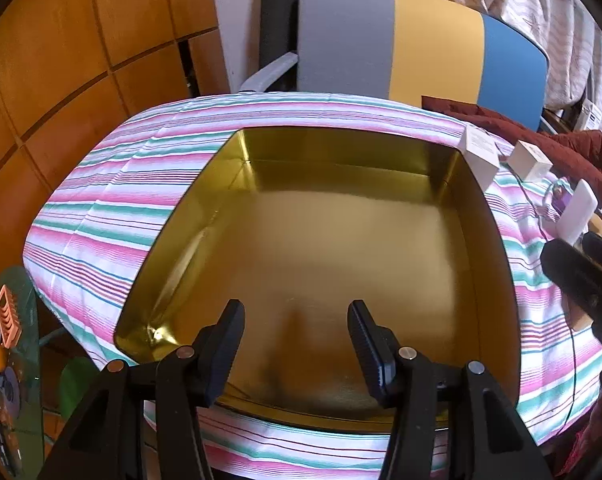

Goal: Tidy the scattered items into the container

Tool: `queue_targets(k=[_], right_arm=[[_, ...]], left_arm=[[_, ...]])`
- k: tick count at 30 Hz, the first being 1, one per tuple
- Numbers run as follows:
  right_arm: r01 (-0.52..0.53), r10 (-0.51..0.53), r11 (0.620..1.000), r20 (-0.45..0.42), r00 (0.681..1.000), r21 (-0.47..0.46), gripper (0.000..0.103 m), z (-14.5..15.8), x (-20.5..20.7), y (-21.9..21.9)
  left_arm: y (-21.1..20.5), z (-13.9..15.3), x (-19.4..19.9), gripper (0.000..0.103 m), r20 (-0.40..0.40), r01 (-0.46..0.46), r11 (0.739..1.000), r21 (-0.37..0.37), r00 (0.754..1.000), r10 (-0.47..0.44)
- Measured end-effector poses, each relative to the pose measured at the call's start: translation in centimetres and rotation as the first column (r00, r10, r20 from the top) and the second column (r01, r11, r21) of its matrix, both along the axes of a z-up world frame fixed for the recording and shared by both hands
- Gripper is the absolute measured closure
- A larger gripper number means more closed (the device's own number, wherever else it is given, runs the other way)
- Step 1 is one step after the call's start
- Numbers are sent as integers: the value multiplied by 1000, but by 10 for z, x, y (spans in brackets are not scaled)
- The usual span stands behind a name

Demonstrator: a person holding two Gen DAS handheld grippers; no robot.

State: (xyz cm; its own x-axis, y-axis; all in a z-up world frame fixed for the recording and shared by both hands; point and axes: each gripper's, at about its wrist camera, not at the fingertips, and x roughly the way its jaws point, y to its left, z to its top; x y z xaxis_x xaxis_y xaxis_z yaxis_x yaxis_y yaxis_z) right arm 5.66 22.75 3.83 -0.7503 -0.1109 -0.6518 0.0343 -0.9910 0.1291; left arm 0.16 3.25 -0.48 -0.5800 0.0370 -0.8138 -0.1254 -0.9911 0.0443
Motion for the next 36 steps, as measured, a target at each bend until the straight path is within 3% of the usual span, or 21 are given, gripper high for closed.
queue_targets(k=[12, 23, 27, 31, 34, 36], right_arm=[[122, -122, 992, 4, 993, -10, 0, 2, 15, 46], [253, -252, 967, 33, 967, -23, 0, -1, 36, 94], [369, -369, 929, 17, 929, -4, 0, 5, 53, 127], [509, -510, 860, 11, 860, 29, 0, 12, 70, 173], [581, -584, 812, 55, 810, 59, 0, 9, 74, 210], [594, -598, 802, 85, 797, 61, 0, 3, 73, 226]], left_arm=[[26, 5, 5, 49, -15, 74, 997, 1, 997, -74], [69, 8, 19, 49, 7, 244, 967, 70, 969, -245], [87, 12, 26, 49, 5, 319, 942, 103, 947, -321], [109, 13, 30, 48, 8, 376, 919, 115, 925, -380], [126, 13, 33, 48, 15, 412, 901, 133, 908, -418], [138, 12, 33, 48, 23, 439, 882, 168, 893, -449]])
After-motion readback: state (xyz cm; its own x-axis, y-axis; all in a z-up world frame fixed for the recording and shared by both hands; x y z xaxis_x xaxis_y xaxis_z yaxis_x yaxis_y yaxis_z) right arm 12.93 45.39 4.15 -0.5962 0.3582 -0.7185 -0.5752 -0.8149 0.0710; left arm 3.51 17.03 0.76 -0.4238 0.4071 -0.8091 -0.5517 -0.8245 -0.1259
